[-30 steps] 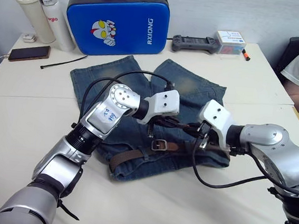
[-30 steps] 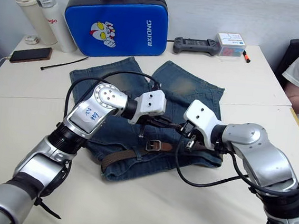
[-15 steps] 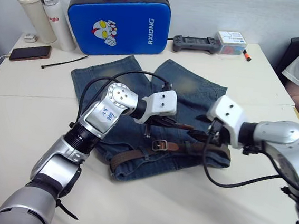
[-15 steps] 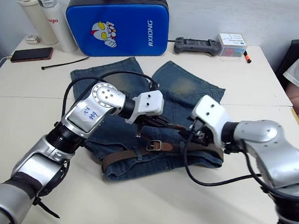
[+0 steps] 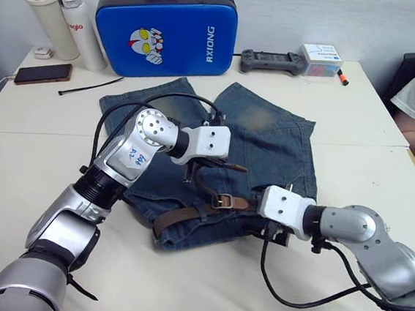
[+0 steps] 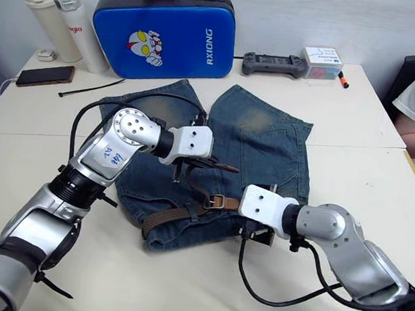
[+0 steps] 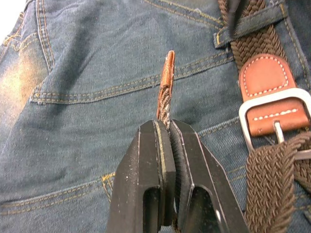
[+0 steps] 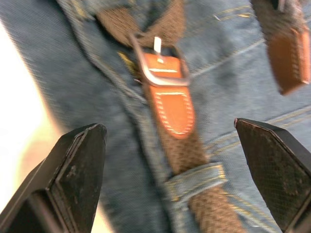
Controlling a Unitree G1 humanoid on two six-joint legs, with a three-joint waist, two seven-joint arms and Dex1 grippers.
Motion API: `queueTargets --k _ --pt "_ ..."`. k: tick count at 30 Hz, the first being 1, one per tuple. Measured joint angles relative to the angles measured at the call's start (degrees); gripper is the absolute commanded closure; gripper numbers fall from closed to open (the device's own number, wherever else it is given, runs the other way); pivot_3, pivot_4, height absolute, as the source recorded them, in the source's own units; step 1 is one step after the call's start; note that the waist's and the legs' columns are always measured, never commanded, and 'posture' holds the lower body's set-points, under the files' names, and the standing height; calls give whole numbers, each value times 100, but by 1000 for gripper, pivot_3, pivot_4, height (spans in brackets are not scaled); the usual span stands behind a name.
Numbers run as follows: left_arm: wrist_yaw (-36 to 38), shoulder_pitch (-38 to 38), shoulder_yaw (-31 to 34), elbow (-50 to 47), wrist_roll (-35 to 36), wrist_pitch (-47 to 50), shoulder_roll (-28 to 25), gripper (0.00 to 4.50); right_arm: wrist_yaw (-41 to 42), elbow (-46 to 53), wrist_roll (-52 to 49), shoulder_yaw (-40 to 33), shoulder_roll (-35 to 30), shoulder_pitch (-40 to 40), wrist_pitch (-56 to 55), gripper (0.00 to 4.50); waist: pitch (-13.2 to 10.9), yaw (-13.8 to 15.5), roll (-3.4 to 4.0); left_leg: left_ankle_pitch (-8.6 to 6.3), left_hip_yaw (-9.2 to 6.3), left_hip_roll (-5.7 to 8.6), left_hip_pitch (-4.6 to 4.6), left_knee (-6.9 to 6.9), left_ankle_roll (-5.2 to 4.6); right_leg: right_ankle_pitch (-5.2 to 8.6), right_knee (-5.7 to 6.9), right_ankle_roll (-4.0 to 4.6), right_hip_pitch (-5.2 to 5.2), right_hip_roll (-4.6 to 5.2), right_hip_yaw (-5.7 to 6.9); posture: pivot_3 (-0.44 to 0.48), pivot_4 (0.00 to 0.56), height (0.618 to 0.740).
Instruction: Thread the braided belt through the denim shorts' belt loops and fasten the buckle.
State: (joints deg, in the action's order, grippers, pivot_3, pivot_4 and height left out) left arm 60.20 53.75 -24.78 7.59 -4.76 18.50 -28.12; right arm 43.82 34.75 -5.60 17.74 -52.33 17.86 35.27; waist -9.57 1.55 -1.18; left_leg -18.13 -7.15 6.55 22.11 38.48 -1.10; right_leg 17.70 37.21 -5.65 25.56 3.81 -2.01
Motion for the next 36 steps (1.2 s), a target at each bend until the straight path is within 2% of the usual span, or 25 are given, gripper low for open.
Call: queueTargets --k 3,5,7,9,10,13,14,26,36 --pt "63 0 0 -2 -32 -28 -15 4500 -105 -244 369 153 156 2 -269 40 0 -5 0 0 1 0 0 2 0 0 4 0 0 -2 -1 0 150 740" --pt "94 -1 0 -11 -52 -42 -51 4500 -157 -382 550 238 267 1 -430 546 0 -8 0 0 0 -2 0 5 0 0 22 0 0 -4 -1 0 150 740" --pt "135 -4 1 -26 -75 -44 -106 4500 -230 -541 768 266 406 3 -628 1280 0 -20 0 0 1 -2 -1 8 0 0 23 0 1 -6 -4 0 150 740" --pt "170 -17 1 -48 -84 -44 -131 4500 -251 -626 897 270 521 1 -703 2382 0 -16 0 0 0 -2 0 12 0 0 23 0 1 -7 -4 0 150 740" --pt "191 -24 1 -61 -89 -44 -144 4500 -258 -649 919 270 585 -1 -753 2703 0 -16 0 0 0 -2 0 13 1 0 23 0 1 -7 -4 0 150 740" --pt "248 -49 1 -151 -94 -56 -206 4500 -293 -672 1008 248 716 -34 -786 4129 0 -16 0 0 0 -2 0 17 1 0 24 0 1 -7 -4 0 150 740" --pt "266 -53 3 -195 -95 -76 -240 4500 -323 -672 1017 206 799 -58 -771 4465 0 -17 0 0 0 -2 0 18 1 0 25 0 1 -7 -4 0 150 740" --pt "562 -90 135 -245 -106 -358 -794 4500 -580 -633 860 -246 1477 -112 29 4465 0 -17 1 -1 0 -1 0 30 0 0 33 0 0 -8 -5 0 150 740" --pt "721 -228 112 -256 -136 -429 -753 4500 -689 -529 887 -225 1624 -1 462 4465 0 -17 1 -3 -1 0 2 37 -2 0 44 0 0 -7 -4 0 150 740"
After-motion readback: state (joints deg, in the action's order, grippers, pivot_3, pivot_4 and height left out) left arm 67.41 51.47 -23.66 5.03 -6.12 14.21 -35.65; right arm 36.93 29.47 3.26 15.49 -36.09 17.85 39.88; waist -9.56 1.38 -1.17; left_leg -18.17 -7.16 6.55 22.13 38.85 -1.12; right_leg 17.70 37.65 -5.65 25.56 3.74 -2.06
